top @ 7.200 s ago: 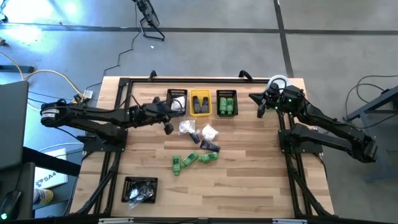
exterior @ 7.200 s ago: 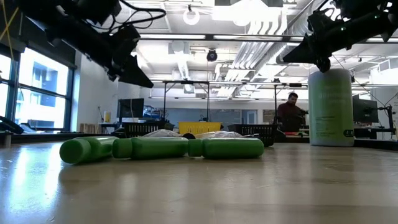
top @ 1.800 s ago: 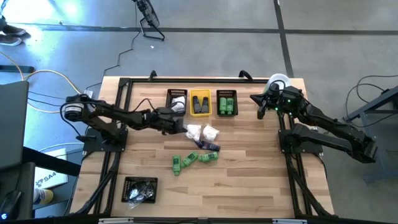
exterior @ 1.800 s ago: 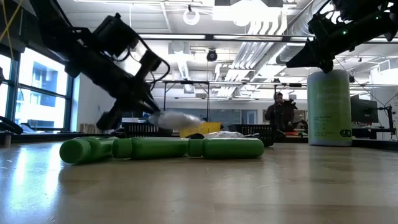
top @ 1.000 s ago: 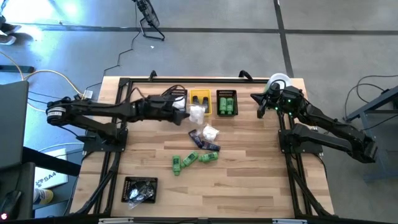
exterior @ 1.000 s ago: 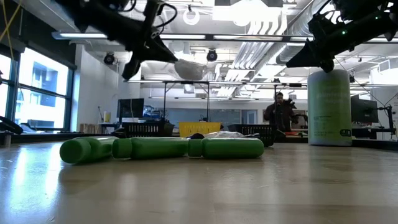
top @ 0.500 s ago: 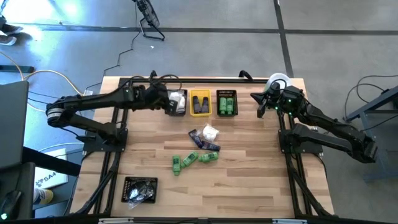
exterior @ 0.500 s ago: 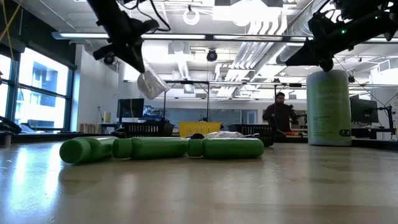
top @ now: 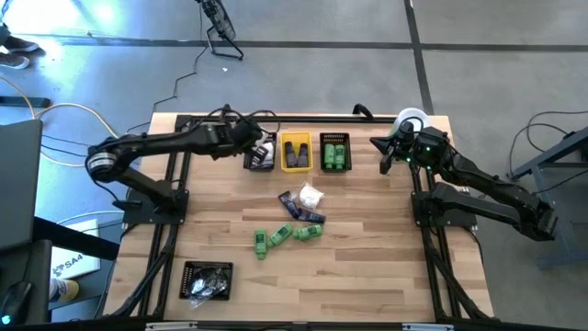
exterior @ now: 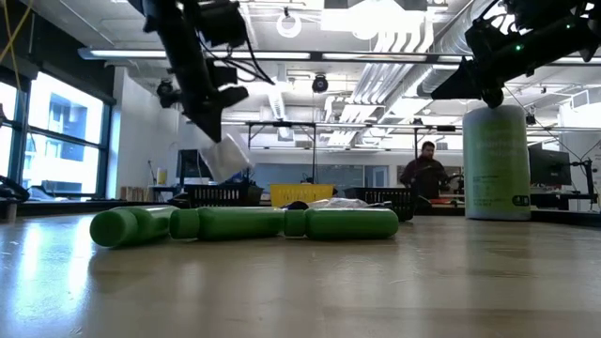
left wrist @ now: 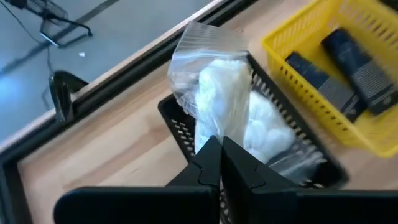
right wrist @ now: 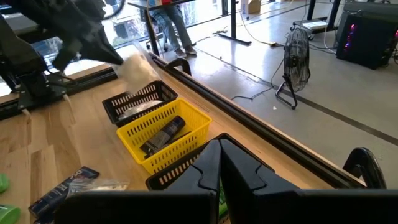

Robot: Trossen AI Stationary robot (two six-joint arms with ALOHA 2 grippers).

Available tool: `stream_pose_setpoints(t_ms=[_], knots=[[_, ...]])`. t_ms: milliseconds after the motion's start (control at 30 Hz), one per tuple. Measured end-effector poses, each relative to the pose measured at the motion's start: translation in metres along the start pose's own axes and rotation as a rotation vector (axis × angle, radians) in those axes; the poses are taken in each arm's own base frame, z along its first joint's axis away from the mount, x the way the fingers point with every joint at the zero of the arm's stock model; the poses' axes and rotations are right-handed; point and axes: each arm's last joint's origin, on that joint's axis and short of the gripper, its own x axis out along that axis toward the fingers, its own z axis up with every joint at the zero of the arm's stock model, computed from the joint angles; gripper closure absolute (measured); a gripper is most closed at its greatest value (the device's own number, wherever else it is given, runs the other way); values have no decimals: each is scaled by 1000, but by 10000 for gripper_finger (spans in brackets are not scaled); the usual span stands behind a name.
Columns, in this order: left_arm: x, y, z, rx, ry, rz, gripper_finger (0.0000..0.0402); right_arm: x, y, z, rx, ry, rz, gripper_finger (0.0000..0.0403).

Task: Pick & Place Travel size toiletries
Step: Put the cotton pack into the top left black bin

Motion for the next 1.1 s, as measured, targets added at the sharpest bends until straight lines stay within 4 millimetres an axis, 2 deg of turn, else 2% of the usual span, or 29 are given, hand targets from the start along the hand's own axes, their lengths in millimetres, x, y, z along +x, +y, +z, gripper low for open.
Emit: stream_pose_setpoints(t_ms=[133, 300, 633, 867, 1100], knots=[[16, -8, -2, 82, 16, 22, 401, 0, 0, 0, 0, -1, -11, 401], [27, -13, -1, 97, -10, 62, 401, 0, -1, 0, 0, -3, -25, 401], [33, -17, 1, 269, -27, 90, 401, 0, -1, 0, 0, -3, -26, 401], [36, -17, -2, 285, -3, 89, 401, 0, -1, 0, 0, -3, -29, 401], [52, -24, -7, 303, 29, 99, 401, 0, -1, 0, 0, -5, -49, 401]])
